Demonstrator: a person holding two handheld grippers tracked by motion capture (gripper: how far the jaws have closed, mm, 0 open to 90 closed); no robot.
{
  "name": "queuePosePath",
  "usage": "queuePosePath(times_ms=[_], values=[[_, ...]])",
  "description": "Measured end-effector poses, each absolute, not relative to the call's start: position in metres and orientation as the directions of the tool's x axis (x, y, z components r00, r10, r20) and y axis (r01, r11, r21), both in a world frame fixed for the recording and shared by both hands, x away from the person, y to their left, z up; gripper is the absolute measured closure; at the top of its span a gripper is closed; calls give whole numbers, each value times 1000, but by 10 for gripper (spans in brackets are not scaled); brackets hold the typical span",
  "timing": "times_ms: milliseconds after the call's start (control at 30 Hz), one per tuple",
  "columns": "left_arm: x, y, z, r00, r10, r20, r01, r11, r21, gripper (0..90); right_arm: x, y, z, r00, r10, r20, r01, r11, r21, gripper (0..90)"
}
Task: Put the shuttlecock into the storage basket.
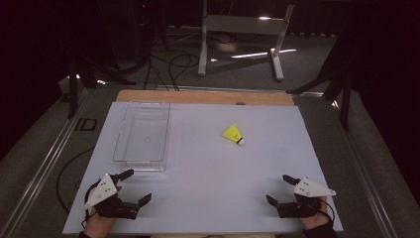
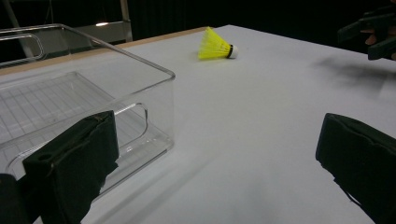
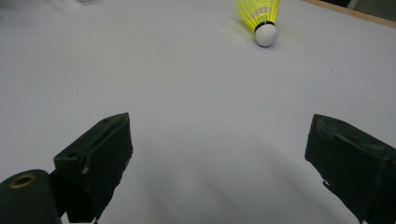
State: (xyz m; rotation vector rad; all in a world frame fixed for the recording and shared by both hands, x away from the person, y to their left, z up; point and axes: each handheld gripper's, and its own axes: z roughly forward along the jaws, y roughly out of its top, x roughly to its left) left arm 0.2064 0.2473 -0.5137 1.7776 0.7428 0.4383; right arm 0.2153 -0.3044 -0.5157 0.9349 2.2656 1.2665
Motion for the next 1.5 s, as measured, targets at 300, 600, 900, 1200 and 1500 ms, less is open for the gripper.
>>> queuePosePath(times_ms=[300,600,900,1200,1500], values=[[206,246,-512,732,678,-67,263,-191,946,3,216,-308,-516,-696,718,3,368,353,860,75],[206,247,-513,740,669,-73,267,-192,944,3,218,-306,-516,-691,723,2,385,366,847,73],[205,246,-513,745,662,-73,262,-190,946,4,219,-308,-511,-673,739,26,407,341,848,73],[206,246,-513,748,660,-71,263,-197,944,4,218,-303,-498,-664,747,-19,398,375,837,73],[206,246,-513,747,662,-70,263,-197,944,4,227,-302,-475,-661,748,-58,414,429,803,73]])
